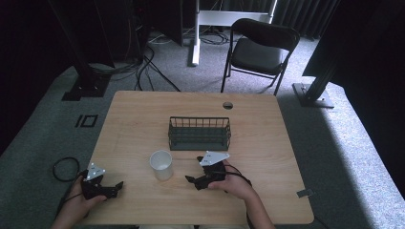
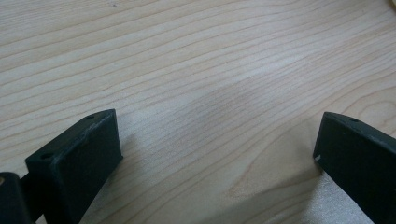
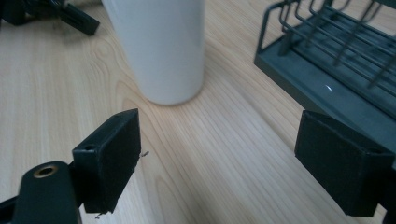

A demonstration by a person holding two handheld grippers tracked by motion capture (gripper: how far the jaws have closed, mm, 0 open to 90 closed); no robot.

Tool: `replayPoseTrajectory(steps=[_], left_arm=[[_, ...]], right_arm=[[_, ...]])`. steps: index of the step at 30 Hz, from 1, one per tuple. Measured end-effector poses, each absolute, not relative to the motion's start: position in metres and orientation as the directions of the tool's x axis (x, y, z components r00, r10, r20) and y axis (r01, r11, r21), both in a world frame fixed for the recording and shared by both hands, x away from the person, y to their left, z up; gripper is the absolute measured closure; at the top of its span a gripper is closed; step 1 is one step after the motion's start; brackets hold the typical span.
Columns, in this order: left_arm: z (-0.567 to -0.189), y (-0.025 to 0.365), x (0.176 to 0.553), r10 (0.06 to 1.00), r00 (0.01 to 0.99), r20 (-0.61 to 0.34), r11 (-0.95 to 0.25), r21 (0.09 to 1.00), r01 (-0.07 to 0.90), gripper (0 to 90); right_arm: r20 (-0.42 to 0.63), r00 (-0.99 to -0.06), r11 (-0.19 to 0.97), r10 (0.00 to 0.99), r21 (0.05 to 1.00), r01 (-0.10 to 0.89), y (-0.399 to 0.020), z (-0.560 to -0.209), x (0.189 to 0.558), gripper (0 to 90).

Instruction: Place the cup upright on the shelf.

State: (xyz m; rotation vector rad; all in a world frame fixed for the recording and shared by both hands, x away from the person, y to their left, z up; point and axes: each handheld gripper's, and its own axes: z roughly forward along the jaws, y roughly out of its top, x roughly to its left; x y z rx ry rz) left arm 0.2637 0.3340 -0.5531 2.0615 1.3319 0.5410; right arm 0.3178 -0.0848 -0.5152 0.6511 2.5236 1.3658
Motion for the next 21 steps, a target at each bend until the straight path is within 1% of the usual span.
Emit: replayPoseTrajectory(steps=[21], left_arm=[[-0.553,0.334,0.264,0.913,0.408,0.008,-0.301,0.688,0.660,1.2]], right_arm=[[0.023,-0.915,0.479,0.402,0.847,0.231,-0.044,-0.512,0.320,14.2]])
